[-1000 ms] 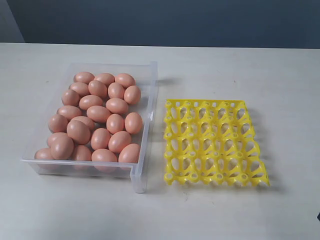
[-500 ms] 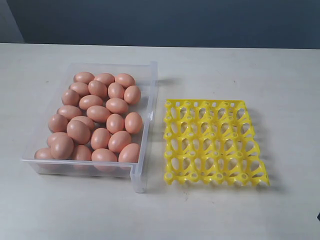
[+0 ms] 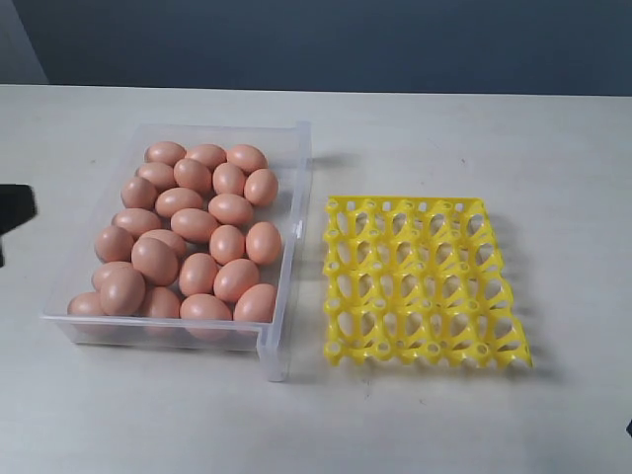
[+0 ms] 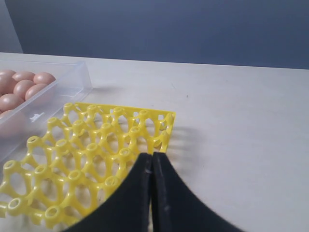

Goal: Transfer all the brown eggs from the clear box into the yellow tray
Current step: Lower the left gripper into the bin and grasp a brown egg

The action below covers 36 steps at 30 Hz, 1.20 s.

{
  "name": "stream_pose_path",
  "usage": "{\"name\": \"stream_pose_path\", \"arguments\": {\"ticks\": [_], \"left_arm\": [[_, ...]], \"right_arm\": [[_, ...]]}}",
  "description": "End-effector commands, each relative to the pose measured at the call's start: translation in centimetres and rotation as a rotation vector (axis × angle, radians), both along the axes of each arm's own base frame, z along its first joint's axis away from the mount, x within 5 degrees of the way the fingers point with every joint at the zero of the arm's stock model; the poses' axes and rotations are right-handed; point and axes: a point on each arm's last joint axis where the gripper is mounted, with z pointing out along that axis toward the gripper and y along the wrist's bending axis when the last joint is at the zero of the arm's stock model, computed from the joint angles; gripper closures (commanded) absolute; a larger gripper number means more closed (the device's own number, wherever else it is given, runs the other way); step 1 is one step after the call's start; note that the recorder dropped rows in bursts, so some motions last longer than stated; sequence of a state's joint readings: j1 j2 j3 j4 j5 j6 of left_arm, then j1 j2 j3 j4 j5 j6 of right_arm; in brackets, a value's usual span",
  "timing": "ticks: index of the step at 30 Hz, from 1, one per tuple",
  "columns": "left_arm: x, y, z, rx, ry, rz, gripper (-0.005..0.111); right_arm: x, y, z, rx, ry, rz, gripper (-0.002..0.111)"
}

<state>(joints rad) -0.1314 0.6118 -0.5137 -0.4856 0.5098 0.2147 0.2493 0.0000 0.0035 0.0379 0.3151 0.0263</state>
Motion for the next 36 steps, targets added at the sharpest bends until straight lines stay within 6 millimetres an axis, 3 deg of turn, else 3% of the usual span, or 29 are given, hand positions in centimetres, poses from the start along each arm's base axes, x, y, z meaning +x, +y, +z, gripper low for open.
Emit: {"name": "stream_pose_path", "arguments": {"ticks": [1, 4, 5, 6, 9, 12, 18, 22, 28, 36], "left_arm": [[6.1, -1.7, 1.6, 0.168, 0.137, -0.214, 0.105], [9.0, -2.1, 1.3, 0.208, 0.18, -0.252, 0.085], [10.1, -2.3, 1.0, 0.197, 0.217, -0.254, 0.07], [10.4, -2.4, 0.7, 0.188, 0.249, -0.26, 0.066], [12.7, -2.8, -2.6, 0.17, 0.442, -0.273, 0.064], [13.8, -2.6, -4.5, 0.21, 0.514, -0.262, 0.059], [15.4, -2.6, -6.6, 0.174, 0.556, -0.186, 0.032], [16.4, -2.3, -8.2, 0.124, 0.625, -0.059, 0.034], [17.3, -2.3, -10.8, 0.118, 0.696, -0.032, 0.038], [18.3, -2.2, -12.7, 0.11, 0.711, 0.016, 0.038]], "right_arm": [[0.0, 0.0, 0.2, 0.001, -0.012, 0.001, 0.107], [0.0, 0.0, 0.2, 0.001, -0.012, 0.001, 0.107], [0.0, 0.0, 0.2, 0.001, -0.012, 0.001, 0.107], [0.0, 0.0, 0.2, 0.001, -0.012, 0.001, 0.107], [0.0, 0.0, 0.2, 0.001, -0.012, 0.001, 0.107], [0.0, 0.0, 0.2, 0.001, -0.012, 0.001, 0.107], [0.0, 0.0, 0.2, 0.001, -0.012, 0.001, 0.107], [0.0, 0.0, 0.2, 0.001, -0.012, 0.001, 0.107], [0.0, 0.0, 0.2, 0.001, -0.012, 0.001, 0.107], [0.0, 0.0, 0.2, 0.001, -0.012, 0.001, 0.107]]}}
